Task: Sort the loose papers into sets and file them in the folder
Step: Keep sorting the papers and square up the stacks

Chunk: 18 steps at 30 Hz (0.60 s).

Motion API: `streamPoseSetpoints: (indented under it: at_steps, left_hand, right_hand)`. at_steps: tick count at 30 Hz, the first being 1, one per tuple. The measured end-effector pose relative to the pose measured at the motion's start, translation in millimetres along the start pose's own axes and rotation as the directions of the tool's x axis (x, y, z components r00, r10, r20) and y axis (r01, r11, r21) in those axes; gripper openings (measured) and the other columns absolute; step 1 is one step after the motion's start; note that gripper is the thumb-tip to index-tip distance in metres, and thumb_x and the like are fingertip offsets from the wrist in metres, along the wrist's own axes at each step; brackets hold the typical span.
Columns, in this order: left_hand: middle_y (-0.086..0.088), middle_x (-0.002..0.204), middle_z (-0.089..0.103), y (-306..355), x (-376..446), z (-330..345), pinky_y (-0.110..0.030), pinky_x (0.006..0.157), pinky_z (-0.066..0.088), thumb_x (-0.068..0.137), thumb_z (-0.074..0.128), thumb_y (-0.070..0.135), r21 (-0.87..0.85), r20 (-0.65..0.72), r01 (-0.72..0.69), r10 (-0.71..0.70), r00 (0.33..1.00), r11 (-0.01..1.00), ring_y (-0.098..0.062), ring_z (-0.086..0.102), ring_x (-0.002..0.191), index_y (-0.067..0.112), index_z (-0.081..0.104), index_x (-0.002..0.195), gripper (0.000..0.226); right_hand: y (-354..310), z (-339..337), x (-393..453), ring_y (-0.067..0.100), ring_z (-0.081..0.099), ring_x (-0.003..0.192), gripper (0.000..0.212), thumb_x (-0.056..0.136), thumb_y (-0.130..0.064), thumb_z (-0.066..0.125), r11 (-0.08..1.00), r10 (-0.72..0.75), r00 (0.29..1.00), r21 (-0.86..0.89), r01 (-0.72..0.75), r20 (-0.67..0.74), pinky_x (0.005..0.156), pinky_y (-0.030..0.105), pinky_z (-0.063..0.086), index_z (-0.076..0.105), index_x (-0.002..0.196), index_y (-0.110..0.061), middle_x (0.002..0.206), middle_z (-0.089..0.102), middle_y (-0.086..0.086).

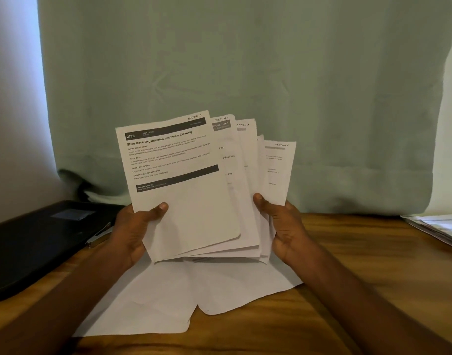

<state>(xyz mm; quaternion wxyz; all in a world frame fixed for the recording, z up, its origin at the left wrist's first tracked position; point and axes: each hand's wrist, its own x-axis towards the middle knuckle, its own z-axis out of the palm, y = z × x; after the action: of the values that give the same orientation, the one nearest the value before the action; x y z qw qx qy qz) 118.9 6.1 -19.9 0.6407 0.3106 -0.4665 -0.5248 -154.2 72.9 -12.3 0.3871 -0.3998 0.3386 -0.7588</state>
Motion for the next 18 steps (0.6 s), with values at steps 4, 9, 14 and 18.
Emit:
streamPoseSetpoints:
  at_steps: [4, 9, 14, 18]
  left_hand:
    - [-0.009, 0.118, 0.074, -0.1, 0.2, -0.4, -0.043, 0.09, 0.055, 0.088, 0.074, 0.001, -0.002, 0.0, 0.002, -0.002, 1.0, 1.0, -0.033, 0.07, 0.108, 0.012, 0.067, 0.129, 0.043]
    - [-0.01, 0.12, 0.074, -2.1, 0.2, -1.4, -0.045, 0.092, 0.055, 0.088, 0.074, 0.001, 0.006, -0.005, 0.007, -0.007, 1.0, 1.0, -0.034, 0.069, 0.108, 0.011, 0.066, 0.131, 0.045]
    - [-0.007, 0.113, 0.075, -0.4, -1.5, 0.8, -0.039, 0.084, 0.056, 0.088, 0.072, -0.001, 0.004, -0.007, 0.011, -0.011, 1.0, 1.0, -0.031, 0.07, 0.102, 0.016, 0.069, 0.118, 0.035]
    - [-0.009, 0.115, 0.074, 0.3, -1.6, 1.1, -0.039, 0.084, 0.055, 0.089, 0.072, -0.001, -0.018, -0.003, 0.017, -0.018, 1.0, 1.0, -0.032, 0.069, 0.104, 0.012, 0.067, 0.125, 0.039]
  right_hand:
    - [-3.2, -0.2, -3.5, 0.032, 0.069, 0.112, 0.072, 0.061, -0.031, 0.096, 1.0, -0.022, 0.999, -0.016, 0.023, 0.041, 0.101, 0.057, 0.052, 0.067, 0.126, -0.019, 0.119, 0.075, 0.005]
    - [-1.3, -5.0, 0.0, 0.028, 0.07, 0.11, 0.041, 0.085, -0.008, 0.077, 0.998, -0.033, 0.997, -0.054, 0.037, 0.066, 0.1, 0.054, 0.054, 0.064, 0.12, -0.024, 0.12, 0.074, 0.004]
    - [-3.0, -2.9, -1.9, 0.03, 0.068, 0.115, 0.067, 0.069, -0.02, 0.088, 0.995, -0.063, 0.988, -0.074, 0.074, 0.14, 0.103, 0.057, 0.051, 0.062, 0.13, -0.019, 0.125, 0.072, 0.007]
    - [-3.1, -2.0, -0.9, 0.03, 0.067, 0.116, 0.09, 0.051, -0.045, 0.098, 0.994, -0.069, 0.983, -0.073, 0.082, 0.17, 0.103, 0.053, 0.052, 0.062, 0.13, -0.022, 0.126, 0.072, 0.006]
